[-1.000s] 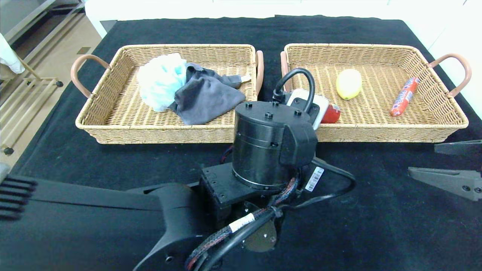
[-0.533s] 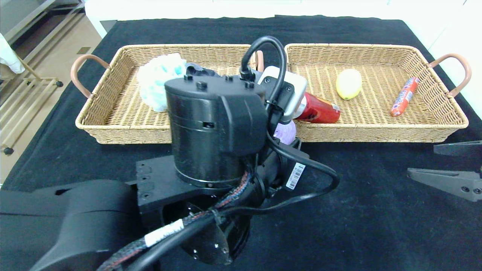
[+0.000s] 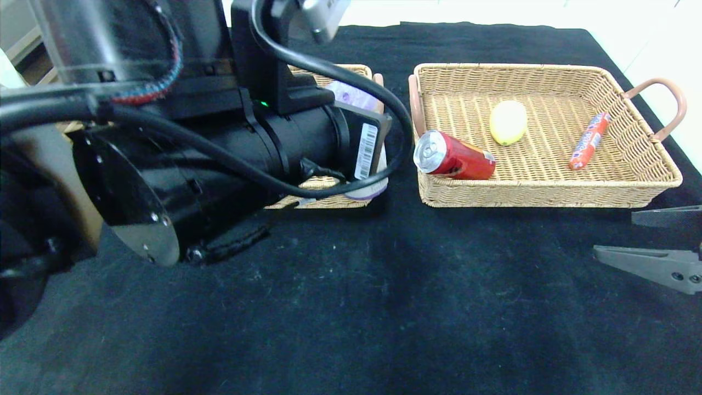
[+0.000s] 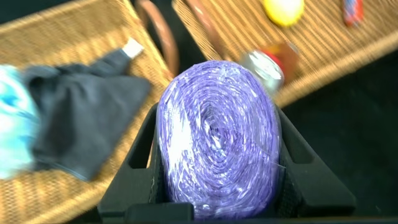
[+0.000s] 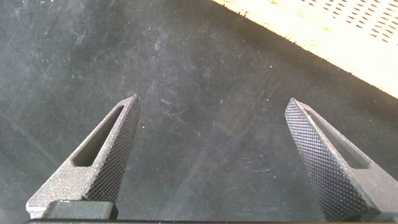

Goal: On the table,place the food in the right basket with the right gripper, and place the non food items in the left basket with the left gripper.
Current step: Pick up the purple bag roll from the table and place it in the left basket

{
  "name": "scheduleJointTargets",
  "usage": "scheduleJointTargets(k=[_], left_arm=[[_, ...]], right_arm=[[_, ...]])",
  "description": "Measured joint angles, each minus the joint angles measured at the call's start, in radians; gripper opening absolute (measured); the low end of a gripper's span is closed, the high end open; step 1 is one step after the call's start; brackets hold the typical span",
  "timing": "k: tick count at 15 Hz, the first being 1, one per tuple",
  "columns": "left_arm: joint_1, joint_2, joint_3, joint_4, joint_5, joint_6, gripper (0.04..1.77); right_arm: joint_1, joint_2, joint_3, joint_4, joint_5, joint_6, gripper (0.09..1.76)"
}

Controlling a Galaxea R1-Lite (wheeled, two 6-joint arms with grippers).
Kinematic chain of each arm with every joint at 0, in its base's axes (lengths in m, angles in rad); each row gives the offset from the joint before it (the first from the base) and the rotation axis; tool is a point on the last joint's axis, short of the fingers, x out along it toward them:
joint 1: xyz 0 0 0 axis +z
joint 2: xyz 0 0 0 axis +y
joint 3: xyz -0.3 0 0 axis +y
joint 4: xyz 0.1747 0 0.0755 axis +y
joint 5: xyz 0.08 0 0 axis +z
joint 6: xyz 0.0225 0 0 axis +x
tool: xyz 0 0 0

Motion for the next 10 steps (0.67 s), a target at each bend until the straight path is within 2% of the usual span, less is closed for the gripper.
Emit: scheduleJointTargets(k=[5,10], left_arm=[[0.148,0.01,-0.15,0.077,-0.154,0.0,0.9],[0.277,0.076,-0.247,0.083,-0.297,0.0,0.9]], right_arm=[[0.0,-0.001,-0.001,0.0,0.0,0.0,1.71],[0.0,-0.002,-0.001,0.0,0.0,0.0,1.71]])
